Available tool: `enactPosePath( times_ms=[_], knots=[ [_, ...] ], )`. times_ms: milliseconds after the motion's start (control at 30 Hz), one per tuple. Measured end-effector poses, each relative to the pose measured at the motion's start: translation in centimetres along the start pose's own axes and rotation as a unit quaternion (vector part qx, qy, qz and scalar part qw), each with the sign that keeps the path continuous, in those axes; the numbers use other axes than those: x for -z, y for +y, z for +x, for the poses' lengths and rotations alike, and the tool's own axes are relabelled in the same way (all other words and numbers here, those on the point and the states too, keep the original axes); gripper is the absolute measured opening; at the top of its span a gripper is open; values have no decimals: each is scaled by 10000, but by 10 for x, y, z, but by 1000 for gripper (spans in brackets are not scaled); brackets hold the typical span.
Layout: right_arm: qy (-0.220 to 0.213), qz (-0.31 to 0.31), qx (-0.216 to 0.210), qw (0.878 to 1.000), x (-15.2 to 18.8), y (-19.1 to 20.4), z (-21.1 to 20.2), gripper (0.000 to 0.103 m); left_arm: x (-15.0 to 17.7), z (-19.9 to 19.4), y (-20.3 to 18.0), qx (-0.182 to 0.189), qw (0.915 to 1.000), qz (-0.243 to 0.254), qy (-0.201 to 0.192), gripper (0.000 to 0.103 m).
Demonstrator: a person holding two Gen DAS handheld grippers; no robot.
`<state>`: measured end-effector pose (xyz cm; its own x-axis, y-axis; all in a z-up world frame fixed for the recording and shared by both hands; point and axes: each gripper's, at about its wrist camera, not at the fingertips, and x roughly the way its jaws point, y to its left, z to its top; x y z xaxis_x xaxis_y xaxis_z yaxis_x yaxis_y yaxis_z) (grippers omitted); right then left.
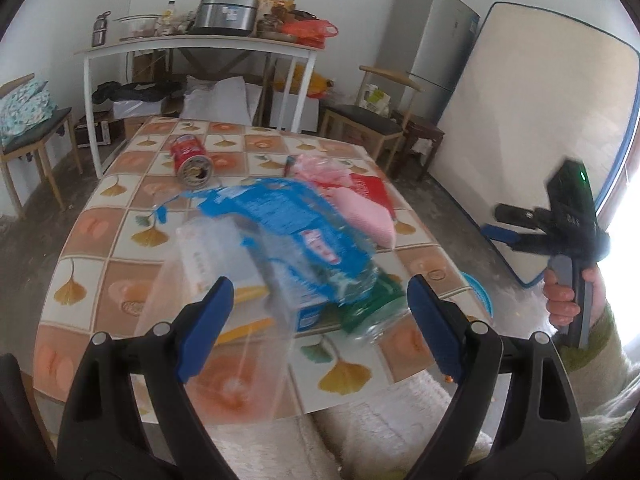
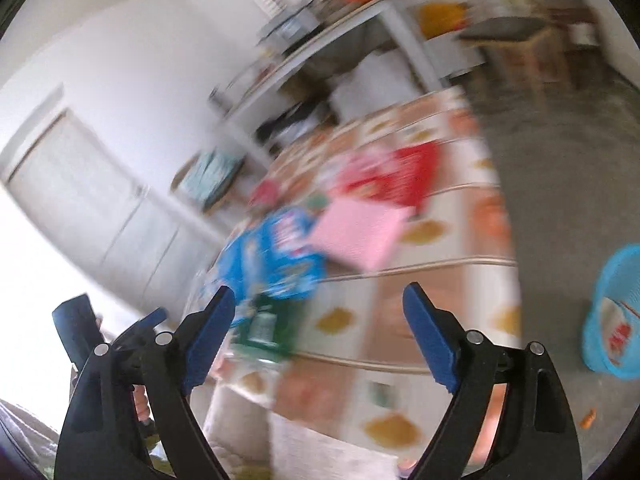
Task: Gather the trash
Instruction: 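Move the right gripper back to the table and grasp the blue Yakult bag, then lift the blue Yakult bag with the right gripper off the table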
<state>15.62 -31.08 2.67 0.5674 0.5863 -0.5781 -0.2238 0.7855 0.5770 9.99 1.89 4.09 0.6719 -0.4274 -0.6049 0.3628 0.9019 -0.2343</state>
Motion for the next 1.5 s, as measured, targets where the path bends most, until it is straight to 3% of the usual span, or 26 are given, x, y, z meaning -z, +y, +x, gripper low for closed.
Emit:
enactPosePath(
  times_ms=[267, 400, 533, 700, 900, 1067, 1167, 1267, 1500],
  knots=[
    [825, -1485, 669, 9832, -24, 89, 108, 88, 17, 3, 15, -108, 9999, 47, -75, 85],
    [1135, -1836, 1228, 9687, -29, 104, 145, 87, 24, 4, 17, -130, 9998, 121, -73, 85],
    [1367, -1955, 1397, 9610, -32, 103, 169, 87, 30, 4, 20, -112, 9997, 172, -93, 85],
    [1471, -2126, 1632, 9521, -29, 102, 180, 65, 35, 3, 26, -28, 9999, 67, -92, 85],
    [1294, -2089, 1741, 9536, -29, 103, 173, 43, 37, 4, 31, -41, 9999, -8, -106, 86],
    [1063, -2056, 1798, 9561, -34, 105, 164, 19, 39, 5, 35, -75, 9999, -106, -114, 86],
    [915, -2013, 1797, 9585, -38, 106, 160, 11, 40, 5, 37, -87, 9998, -139, -127, 86],
    [736, -2053, 1840, 9584, -41, 110, 153, 6, 41, 6, 39, -91, 9997, -186, -127, 86],
    [167, -2205, 1801, 9585, -49, 130, 126, 5, 42, 7, 40, -75, 9997, -206, -147, 86]
  ],
)
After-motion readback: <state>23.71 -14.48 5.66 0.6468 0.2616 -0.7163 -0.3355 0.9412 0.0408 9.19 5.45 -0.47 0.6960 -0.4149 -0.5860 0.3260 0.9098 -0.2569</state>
